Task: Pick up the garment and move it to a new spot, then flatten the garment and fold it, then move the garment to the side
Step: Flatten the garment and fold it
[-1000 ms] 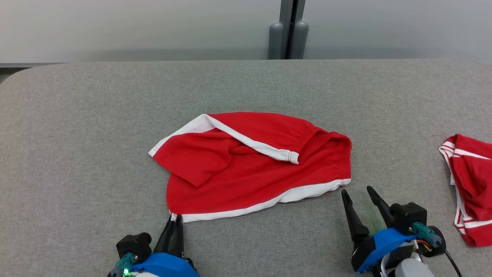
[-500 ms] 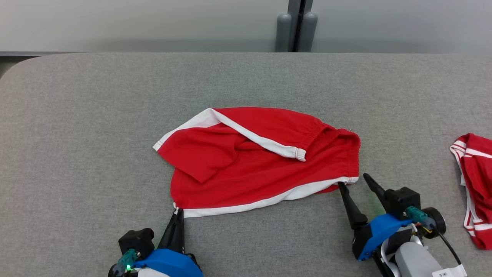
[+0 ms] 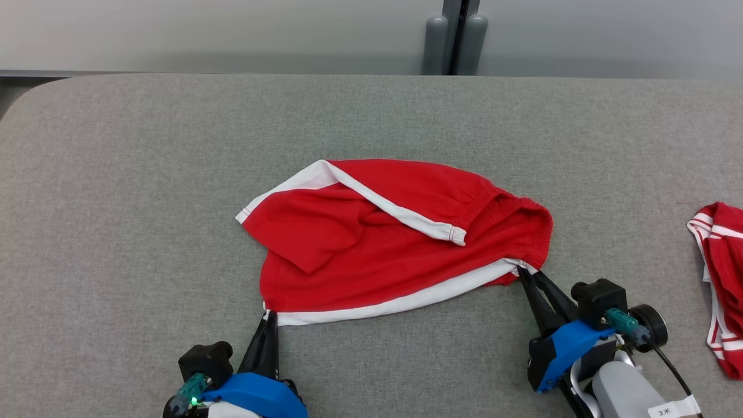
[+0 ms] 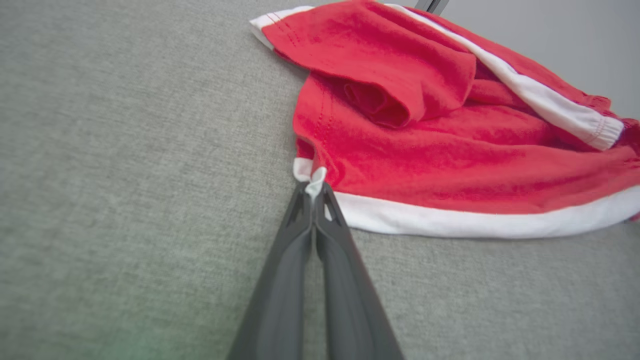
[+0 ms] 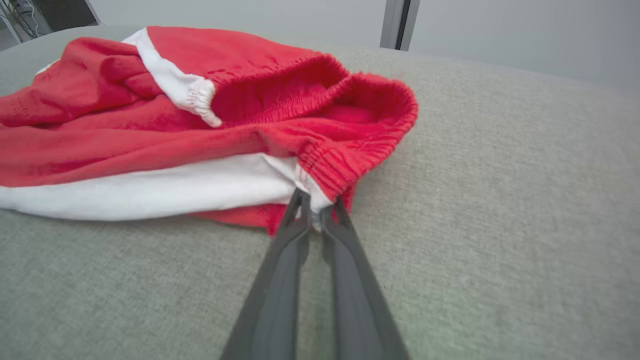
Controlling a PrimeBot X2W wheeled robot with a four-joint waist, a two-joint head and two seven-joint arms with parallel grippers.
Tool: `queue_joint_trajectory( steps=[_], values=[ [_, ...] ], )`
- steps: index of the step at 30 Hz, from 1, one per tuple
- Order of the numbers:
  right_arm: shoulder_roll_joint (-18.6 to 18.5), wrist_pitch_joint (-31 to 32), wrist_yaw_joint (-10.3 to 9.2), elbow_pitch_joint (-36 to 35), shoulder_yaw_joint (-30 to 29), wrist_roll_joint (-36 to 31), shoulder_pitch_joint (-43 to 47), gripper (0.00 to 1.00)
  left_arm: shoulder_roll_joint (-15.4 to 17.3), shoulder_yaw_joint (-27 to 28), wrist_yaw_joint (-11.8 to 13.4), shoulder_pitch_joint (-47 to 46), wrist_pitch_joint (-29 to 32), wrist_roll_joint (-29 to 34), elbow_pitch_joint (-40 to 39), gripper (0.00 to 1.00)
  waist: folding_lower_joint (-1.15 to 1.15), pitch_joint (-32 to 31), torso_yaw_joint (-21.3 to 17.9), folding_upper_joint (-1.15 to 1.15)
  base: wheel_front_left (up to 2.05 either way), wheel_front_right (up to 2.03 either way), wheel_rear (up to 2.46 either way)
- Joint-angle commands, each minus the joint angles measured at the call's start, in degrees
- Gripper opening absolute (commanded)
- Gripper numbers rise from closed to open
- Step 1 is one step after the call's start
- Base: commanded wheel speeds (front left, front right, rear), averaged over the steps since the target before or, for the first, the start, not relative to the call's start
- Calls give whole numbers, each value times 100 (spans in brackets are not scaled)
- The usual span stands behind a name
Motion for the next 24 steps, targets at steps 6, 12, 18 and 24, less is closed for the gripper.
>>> queue_joint_trajectory(
  steps=[6, 12, 18, 24],
  values=[
    [-42, -2, 1, -177, -5, 137, 277, 0, -2, 110, 23, -1, 1, 78, -15, 0, 0, -182, -45, -1, 0, 0, 0],
    [40, -2, 1, -583, -28, 347, 429, 0, 2, 450, -26, -11, -6, 189, -360, 0, 0, -551, -124, -1, 0, 0, 0],
    [-118, -3, 1, -1367, 186, 768, 25, 0, 46, 990, -207, -657, -6, 856, -1047, 0, 0, -914, -129, -1, 0, 0, 0],
    [-537, -2, 1, -1952, 304, 1105, -782, 0, 337, 1200, -338, -1874, -5, 1396, -1176, 0, 0, -1112, -39, -1, 0, 0, 0]
  ],
)
